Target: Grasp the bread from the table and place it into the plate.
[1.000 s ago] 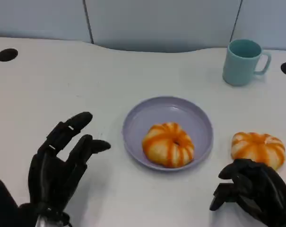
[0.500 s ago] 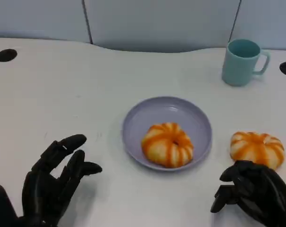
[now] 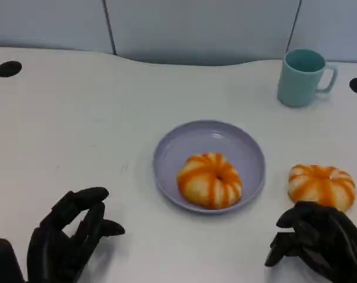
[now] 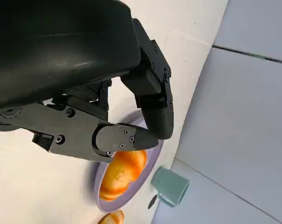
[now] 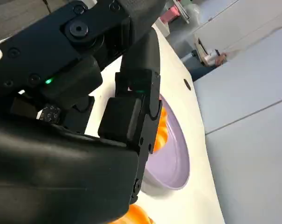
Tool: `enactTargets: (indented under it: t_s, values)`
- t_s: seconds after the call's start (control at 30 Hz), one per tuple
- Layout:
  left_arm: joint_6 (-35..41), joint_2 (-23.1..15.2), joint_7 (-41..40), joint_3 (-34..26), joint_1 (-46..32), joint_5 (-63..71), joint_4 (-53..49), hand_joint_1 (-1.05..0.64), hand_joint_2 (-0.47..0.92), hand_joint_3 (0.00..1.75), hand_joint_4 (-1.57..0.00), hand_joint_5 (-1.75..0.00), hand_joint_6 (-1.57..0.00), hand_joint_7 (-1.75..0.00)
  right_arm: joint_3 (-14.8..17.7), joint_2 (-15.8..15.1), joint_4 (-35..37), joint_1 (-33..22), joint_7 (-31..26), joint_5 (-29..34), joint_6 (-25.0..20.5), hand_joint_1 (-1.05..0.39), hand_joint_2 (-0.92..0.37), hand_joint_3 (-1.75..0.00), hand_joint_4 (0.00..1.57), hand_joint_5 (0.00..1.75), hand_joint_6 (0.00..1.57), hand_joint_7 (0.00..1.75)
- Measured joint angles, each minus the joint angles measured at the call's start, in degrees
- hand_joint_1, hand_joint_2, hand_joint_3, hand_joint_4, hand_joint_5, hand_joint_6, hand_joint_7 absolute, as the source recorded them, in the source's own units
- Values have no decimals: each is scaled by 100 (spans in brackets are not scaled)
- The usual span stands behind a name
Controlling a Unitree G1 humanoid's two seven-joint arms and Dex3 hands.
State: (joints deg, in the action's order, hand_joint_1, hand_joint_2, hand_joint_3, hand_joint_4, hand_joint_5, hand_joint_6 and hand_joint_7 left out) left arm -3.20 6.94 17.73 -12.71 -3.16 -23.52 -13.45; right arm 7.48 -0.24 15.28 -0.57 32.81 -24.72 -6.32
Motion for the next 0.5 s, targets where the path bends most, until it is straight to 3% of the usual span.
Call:
enactTargets:
  t_s: [0.5]
  values:
    - [-312,-23,6,-45,200,38,-481,-32,92,30,-71,-153,-67,-105,80,-45,679,335,220,15,310,-96,-68,0,145,63,144,41]
